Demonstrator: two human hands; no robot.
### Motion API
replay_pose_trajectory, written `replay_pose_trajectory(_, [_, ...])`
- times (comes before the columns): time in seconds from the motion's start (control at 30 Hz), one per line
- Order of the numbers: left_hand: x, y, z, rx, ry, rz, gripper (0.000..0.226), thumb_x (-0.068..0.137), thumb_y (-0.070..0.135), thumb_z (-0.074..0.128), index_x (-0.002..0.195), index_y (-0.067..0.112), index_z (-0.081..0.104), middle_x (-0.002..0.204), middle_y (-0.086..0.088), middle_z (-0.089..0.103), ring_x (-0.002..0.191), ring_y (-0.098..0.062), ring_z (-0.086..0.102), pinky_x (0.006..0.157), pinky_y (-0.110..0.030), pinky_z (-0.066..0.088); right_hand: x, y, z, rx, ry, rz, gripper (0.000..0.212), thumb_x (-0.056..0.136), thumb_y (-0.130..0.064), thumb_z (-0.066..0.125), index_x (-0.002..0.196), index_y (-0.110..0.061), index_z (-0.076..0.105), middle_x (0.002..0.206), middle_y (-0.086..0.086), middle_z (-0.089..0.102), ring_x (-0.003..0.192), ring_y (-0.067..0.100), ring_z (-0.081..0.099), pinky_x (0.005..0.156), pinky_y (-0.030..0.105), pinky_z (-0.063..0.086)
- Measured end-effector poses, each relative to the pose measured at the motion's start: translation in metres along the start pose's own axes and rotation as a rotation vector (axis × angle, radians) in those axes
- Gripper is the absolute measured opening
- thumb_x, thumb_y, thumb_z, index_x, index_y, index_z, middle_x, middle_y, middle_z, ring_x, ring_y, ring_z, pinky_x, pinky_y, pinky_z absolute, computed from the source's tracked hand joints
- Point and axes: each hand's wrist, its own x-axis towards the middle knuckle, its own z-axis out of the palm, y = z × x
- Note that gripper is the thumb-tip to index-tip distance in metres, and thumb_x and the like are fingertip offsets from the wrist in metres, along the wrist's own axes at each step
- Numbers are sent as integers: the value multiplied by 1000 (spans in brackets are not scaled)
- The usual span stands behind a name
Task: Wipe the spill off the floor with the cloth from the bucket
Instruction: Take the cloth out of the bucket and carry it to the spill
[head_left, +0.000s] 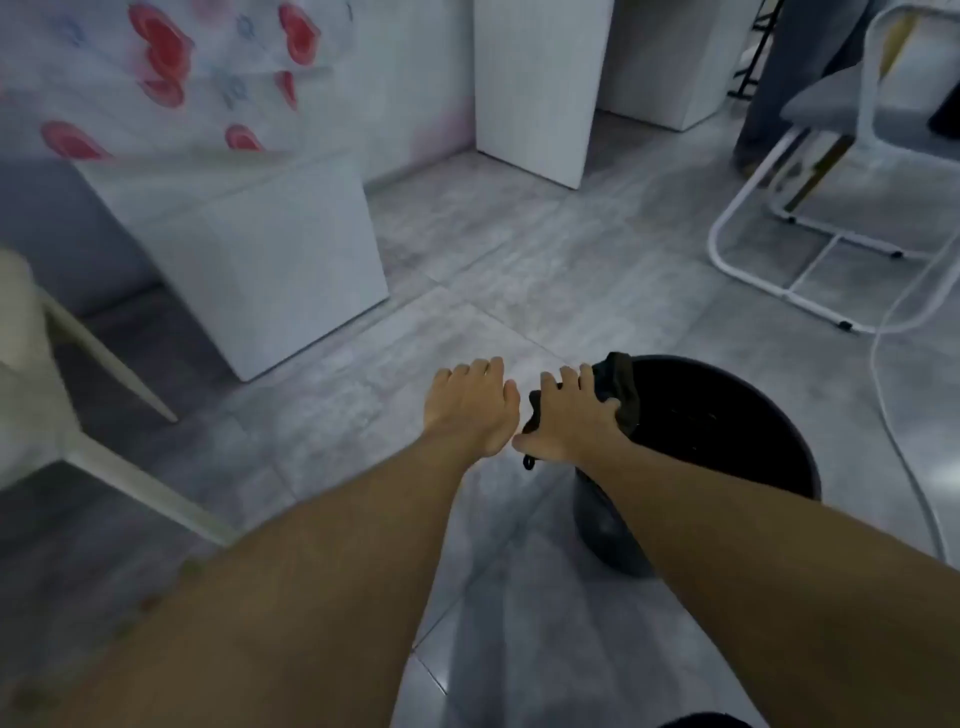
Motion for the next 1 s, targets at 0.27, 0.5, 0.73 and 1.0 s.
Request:
replay_pose_trajectory(0.27, [-22, -2, 49, -21, -102, 6, 50, 106, 36, 22, 144, 10, 40, 142, -11, 53, 125, -30, 51, 106, -43, 33, 2, 15, 21, -281, 195, -90, 51, 89, -21, 66, 135, -19, 44, 140, 9, 41, 134, 33, 32, 95, 49, 42])
replay_pose_trajectory(0.5, [-51, -70, 24, -7, -47, -144, 37, 103, 27, 30, 135, 12, 42, 132, -10, 56, 117, -31, 54, 100, -43, 36, 16, -58, -15, -264, 368, -377, 45, 91, -17, 66, 132, -20, 49, 120, 8, 59, 117, 29, 48, 68, 35, 39])
replay_pose_trajectory(0.73, [-132, -180, -6, 30, 21, -457, 27, 99, 21, 40, 124, 14, 46, 125, -7, 59, 114, -31, 56, 98, -42, 37, -16, -210, 5, -109, 333, -717, 38, 90, -19, 60, 127, -17, 54, 114, 10, 61, 112, 33, 51, 66, 38, 37])
replay_pose_trajectory(1.0, [-305, -280, 20, -2, 51, -883, 49, 108, 38, 22, 148, 13, 34, 144, -9, 52, 128, -34, 51, 104, -45, 37, -101, -368, 82, -57, 267, -1152, 46, 87, -19, 69, 132, -16, 57, 117, 12, 61, 114, 35, 51, 67, 41, 42])
